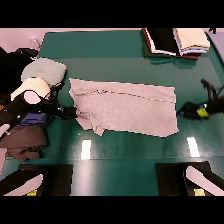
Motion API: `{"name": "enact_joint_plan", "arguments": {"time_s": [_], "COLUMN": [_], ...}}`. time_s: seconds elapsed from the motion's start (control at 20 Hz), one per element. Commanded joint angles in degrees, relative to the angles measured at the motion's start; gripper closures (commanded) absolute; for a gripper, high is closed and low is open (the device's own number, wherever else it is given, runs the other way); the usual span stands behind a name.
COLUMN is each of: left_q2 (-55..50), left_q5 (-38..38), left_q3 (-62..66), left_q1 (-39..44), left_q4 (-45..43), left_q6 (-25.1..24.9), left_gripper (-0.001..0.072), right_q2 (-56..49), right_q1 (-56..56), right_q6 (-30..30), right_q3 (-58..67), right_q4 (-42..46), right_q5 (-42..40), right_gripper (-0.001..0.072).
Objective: Fold the shirts.
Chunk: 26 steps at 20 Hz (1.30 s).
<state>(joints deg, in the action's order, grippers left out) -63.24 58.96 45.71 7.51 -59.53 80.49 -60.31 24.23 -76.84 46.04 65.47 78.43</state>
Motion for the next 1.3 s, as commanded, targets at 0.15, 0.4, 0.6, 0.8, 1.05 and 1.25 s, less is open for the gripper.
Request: {"name": "enact_joint_plan", "arguments": {"time_s": [0.15,0.4,0.6,0.8,1.05,1.25], "left_q2": [3.4,3.4,3.8,12.5,20.8,19.8], "left_q5": [3.0,3.4,8.1,17.2,27.6,20.9], "left_q3": [0.6,0.6,0.6,0.5,0.5,0.5], "left_q1": [0.1,0.1,0.1,0.1,0.1,0.1], "left_q4": [-1.4,-1.4,-3.0,-10.8,-11.6,-11.6], "left_q6": [0.1,0.1,0.1,2.7,4.8,4.5], "left_gripper": [0.0688,0.0688,0.0688,0.0689,0.0688,0.0689], "right_q2": [3.2,3.1,3.2,8.1,18.3,17.0], "right_q1": [6.2,-2.6,-7.4,-8.0,-8.0,-8.0], "right_q6": [0.0,-0.3,1.3,0.0,-0.1,-0.1], "right_q3": [-16.1,-17.7,-16.9,-10.3,-7.8,-6.5], "right_q4": [-0.5,-6.6,-6.6,5.1,13.0,12.3], "right_q5": [-0.2,-9.5,-10.4,-1.1,6.7,3.9], "right_gripper": [0.0225,0.0348,0.0701,0.0702,0.0702,0.0703]}}
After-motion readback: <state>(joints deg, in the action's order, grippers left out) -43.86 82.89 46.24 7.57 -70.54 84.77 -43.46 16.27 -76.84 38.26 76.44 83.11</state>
